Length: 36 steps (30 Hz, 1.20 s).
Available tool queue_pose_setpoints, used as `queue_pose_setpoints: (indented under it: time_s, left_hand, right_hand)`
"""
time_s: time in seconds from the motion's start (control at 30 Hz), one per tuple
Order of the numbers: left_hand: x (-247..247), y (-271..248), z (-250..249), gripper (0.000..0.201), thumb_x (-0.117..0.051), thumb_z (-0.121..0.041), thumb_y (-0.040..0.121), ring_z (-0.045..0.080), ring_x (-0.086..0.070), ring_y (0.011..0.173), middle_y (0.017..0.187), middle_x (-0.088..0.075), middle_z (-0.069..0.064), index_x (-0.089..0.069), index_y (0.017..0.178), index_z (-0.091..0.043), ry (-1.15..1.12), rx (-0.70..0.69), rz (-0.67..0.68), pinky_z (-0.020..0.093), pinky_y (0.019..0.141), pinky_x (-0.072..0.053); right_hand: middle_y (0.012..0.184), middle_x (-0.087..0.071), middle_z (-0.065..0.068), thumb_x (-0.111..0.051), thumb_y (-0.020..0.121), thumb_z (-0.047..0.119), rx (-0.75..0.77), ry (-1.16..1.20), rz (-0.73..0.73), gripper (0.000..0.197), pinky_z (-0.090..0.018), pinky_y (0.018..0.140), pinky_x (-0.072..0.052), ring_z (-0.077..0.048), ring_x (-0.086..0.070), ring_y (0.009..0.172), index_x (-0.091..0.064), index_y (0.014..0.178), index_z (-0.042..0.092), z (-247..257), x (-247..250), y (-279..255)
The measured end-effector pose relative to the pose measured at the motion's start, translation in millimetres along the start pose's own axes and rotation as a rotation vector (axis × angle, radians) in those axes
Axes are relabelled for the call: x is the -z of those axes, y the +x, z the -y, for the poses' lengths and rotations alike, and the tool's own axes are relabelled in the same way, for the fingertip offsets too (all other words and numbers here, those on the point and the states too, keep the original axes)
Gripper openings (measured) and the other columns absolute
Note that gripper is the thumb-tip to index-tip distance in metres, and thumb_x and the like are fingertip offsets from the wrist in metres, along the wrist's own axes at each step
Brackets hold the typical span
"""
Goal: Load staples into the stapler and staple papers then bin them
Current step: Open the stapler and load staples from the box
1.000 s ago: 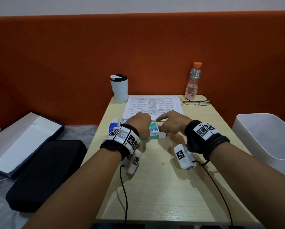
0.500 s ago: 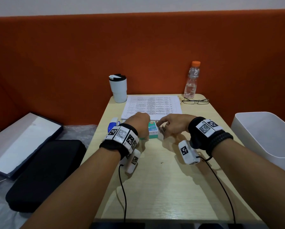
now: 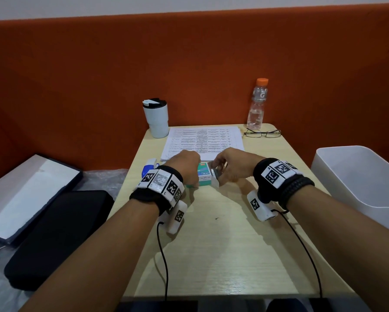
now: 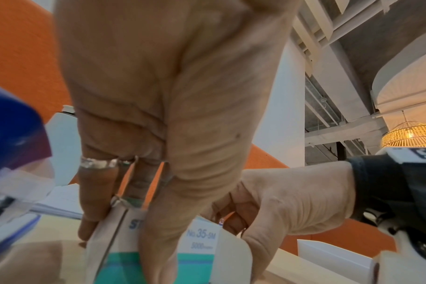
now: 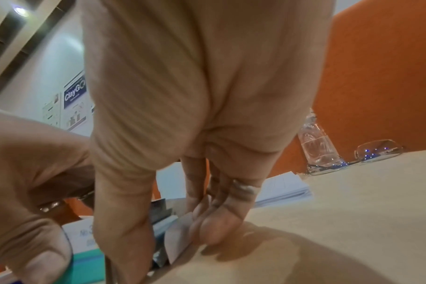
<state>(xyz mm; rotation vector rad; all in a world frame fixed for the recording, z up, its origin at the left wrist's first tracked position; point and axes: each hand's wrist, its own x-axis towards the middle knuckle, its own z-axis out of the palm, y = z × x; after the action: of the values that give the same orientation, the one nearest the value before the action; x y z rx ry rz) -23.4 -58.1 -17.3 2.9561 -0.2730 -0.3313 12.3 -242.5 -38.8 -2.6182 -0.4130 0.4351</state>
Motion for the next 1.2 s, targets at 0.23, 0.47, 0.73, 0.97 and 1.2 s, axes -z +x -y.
queue_pose_setpoints:
  time_s: [0.23, 0.47, 0.73, 0.97, 1.2]
  left_hand:
    - [0.8, 1.7, 0.8, 0.066, -0.092, -0.021, 0.075, 0.026, -0.066, 0.109, 0.125, -0.066, 0.007, -0.057, 0.132, -0.014, 0.011, -0.007, 0.002, 0.038, 0.093, -0.058]
    - [-0.4, 3.8, 1.1, 0.065, -0.092, -0.021, 0.075, 0.026, -0.066, 0.109, 0.123, -0.066, 0.007, -0.059, 0.13, -0.014, 0.02, -0.001, 0.006, 0.041, 0.096, -0.058]
    - [2.5, 7.6, 3.5, 0.063, -0.092, -0.024, 0.075, 0.026, -0.066, 0.107, 0.122, -0.066, 0.007, -0.06, 0.128, -0.013, 0.05, -0.031, 0.011, 0.04, 0.093, -0.058]
    - [4.7, 8.7, 8.9, 0.065, -0.091, -0.028, 0.076, 0.025, -0.065, 0.109, 0.124, -0.065, 0.005, -0.059, 0.131, -0.016, 0.089, -0.057, -0.003, 0.044, 0.096, -0.058]
    - [2.5, 9.4, 16.6, 0.059, -0.089, -0.03, 0.073, 0.025, -0.067, 0.104, 0.117, -0.067, 0.003, -0.061, 0.124, -0.021, 0.128, -0.05, -0.052, 0.043, 0.09, -0.059]
  right_hand:
    - [0.105, -0.073, -0.002, -0.096, 0.072, 0.014, 0.009, 0.06, -0.061, 0.043, -0.02, 0.056, -0.044, -0.01, -0.058, 0.067, -0.075, 0.109, 0.016, 0.1, 1.9, -5.1]
    - [0.095, -0.068, 0.011, -0.093, 0.075, 0.014, 0.016, 0.063, -0.085, 0.04, -0.029, 0.067, -0.056, -0.012, -0.066, 0.078, -0.076, 0.111, 0.02, 7.4, 6.0, -14.2]
    - [0.1, -0.073, -0.006, -0.091, 0.074, 0.016, -0.041, 0.231, -0.18, 0.035, -0.036, 0.08, -0.054, -0.019, -0.064, 0.084, -0.076, 0.104, 0.008, -0.2, 11.5, -20.2]
    - [0.088, -0.073, -0.021, -0.074, 0.084, -0.01, -0.103, 0.597, -0.18, 0.029, -0.033, 0.071, -0.056, -0.024, -0.067, 0.071, -0.069, 0.113, -0.006, -1.9, 4.3, -24.1]
    - [0.099, -0.077, -0.032, -0.076, 0.083, -0.013, -0.093, 0.68, -0.181, 0.036, -0.029, 0.066, -0.059, -0.027, -0.068, 0.071, -0.066, 0.117, -0.007, 12.7, -0.8, -24.8]
